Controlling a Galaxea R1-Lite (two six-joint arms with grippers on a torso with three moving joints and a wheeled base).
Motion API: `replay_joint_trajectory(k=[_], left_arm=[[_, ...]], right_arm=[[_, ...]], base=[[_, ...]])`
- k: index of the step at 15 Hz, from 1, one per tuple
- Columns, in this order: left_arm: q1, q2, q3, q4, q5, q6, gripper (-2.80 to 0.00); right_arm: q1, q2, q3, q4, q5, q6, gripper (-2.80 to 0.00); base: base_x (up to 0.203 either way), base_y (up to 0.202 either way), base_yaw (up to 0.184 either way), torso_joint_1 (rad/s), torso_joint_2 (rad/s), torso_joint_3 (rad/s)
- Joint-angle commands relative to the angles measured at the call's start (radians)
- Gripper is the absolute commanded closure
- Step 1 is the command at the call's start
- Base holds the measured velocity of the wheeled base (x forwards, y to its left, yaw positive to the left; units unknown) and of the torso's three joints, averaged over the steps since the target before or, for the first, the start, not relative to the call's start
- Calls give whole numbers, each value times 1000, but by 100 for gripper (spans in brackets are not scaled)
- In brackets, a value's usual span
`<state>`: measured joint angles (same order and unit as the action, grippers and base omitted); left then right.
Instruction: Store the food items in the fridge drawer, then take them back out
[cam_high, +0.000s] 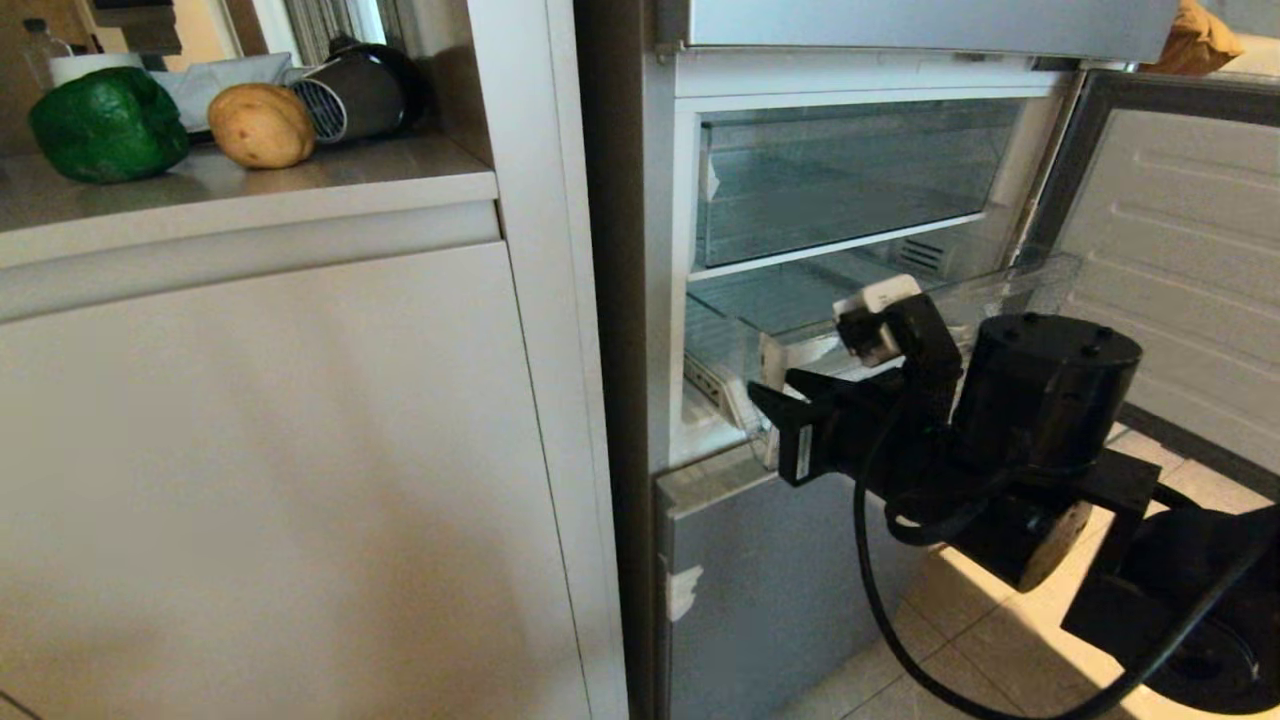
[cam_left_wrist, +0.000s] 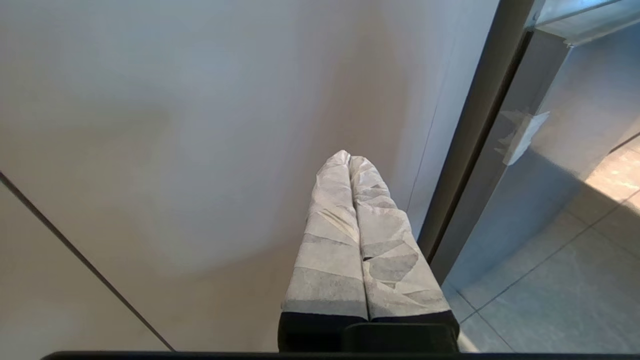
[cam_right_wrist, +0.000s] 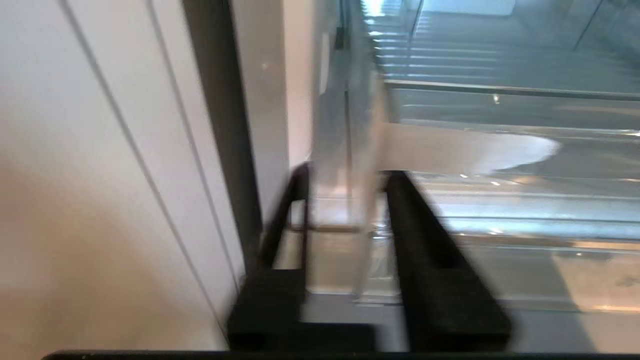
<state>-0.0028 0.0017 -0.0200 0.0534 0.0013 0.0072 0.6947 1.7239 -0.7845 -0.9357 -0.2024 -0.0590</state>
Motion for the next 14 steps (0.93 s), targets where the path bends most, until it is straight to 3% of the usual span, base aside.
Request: replay_joint_trajectory(k=[1,7,14], left_arm=[[0,0,0,0,0,0,0],[0,0,0,0,0,0,0],[0,0,0,0,0,0,0]], right_arm=[[8,-57,54,-2,-5,1,-280],[36,-175,160,-1,-22,-3,-280],[71,-391,315,11,-157,-13,-280]], base=[[0,0,0,0,0,0],[0,0,0,0,0,0],[0,0,0,0,0,0]])
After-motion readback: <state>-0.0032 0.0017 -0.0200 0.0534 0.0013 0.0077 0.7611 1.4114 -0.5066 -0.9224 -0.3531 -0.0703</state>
